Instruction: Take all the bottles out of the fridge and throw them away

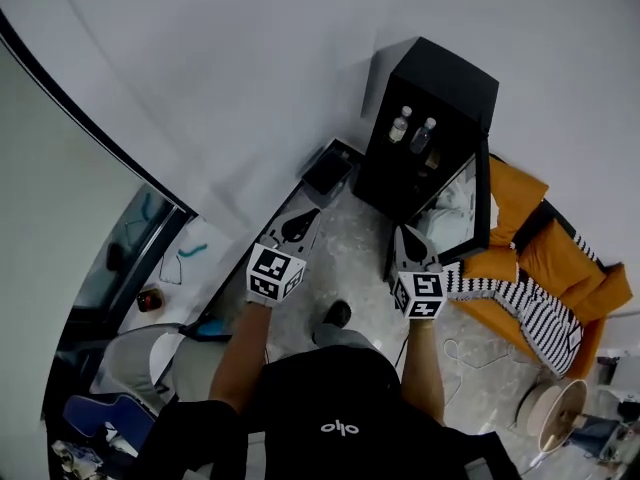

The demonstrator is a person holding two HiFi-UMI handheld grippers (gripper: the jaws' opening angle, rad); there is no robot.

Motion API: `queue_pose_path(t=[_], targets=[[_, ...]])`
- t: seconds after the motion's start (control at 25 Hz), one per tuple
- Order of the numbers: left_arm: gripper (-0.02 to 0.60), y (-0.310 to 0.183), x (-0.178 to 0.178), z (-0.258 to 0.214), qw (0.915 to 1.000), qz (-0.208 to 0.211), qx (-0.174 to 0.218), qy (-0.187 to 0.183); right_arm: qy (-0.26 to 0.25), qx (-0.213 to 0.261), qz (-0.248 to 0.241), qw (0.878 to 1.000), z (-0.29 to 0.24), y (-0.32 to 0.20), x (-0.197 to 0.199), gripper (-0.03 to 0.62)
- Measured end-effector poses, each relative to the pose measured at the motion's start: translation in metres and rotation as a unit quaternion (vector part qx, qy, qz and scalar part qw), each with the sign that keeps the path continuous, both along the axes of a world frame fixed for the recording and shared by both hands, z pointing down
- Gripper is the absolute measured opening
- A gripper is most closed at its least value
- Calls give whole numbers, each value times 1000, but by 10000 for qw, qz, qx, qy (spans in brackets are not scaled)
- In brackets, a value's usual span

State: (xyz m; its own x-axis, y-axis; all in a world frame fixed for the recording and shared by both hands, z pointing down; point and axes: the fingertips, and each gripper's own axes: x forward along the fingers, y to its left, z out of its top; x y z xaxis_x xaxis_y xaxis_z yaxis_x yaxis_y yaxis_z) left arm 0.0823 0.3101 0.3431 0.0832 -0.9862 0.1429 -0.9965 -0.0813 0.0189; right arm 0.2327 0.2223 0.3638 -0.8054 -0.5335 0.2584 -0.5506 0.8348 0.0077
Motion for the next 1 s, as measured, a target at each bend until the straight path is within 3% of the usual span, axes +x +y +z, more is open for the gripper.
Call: queue_pose_path(t=[0.4, 1.0], targets=[[-2, -79, -4, -1, 10000, -34, -35, 20, -68, -72, 27, 9999, 3, -78, -3, 5], [-2, -166, 49, -8, 9986, 454, -209, -144, -542, -308, 539, 9966, 4, -144, 50, 5]])
